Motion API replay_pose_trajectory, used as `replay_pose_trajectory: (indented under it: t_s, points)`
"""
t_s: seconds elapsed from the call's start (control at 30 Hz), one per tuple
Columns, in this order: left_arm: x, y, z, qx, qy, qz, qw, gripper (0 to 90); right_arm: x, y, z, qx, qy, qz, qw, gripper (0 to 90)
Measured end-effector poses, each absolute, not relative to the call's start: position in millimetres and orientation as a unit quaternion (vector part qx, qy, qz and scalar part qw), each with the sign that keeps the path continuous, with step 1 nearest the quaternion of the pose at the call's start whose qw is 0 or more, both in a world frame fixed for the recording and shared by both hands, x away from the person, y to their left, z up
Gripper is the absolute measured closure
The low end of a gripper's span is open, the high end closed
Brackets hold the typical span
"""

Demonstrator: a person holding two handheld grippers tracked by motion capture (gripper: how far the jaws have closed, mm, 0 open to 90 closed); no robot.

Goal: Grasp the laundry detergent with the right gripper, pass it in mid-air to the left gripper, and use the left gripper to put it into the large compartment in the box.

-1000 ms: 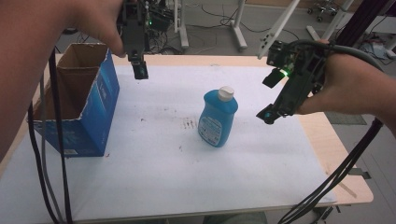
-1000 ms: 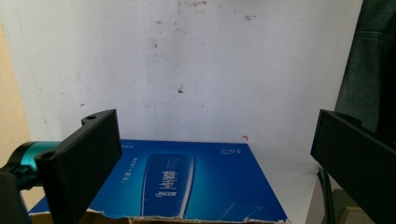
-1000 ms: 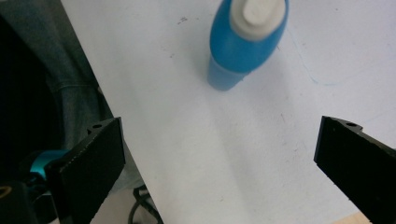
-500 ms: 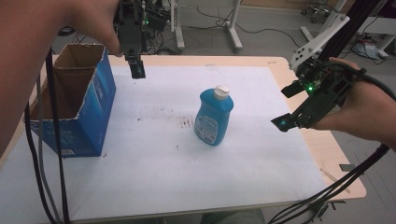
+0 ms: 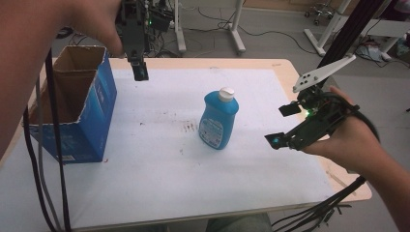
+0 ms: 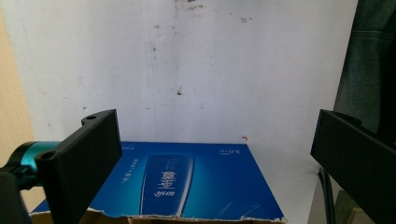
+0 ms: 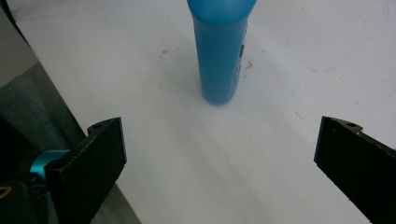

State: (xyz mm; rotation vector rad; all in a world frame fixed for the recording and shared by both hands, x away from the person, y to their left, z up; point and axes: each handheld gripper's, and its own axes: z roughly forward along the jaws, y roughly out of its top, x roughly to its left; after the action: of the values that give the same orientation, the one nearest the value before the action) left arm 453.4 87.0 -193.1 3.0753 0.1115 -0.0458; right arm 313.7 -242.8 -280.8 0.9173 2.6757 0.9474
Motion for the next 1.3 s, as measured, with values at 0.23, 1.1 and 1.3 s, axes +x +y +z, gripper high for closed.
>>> replay_pose_trajectory:
  t_s: [0.23, 1.1, 1.3]
  points:
    - [453, 91, -192, 0.999, 0.033, -0.012, 0.030, 1.7, 318, -231, -303, 0.327, 0.873, 0.354, 0.078, 1.3]
    - [450, 98, -192, 0.999, 0.030, -0.006, 0.029, 1.7, 345, -186, -372, 0.378, 0.830, 0.398, 0.095, 1.2]
    - [449, 97, -193, 0.999, 0.029, -0.008, 0.026, 1.7, 351, -183, -383, 0.390, 0.820, 0.407, 0.101, 1.2]
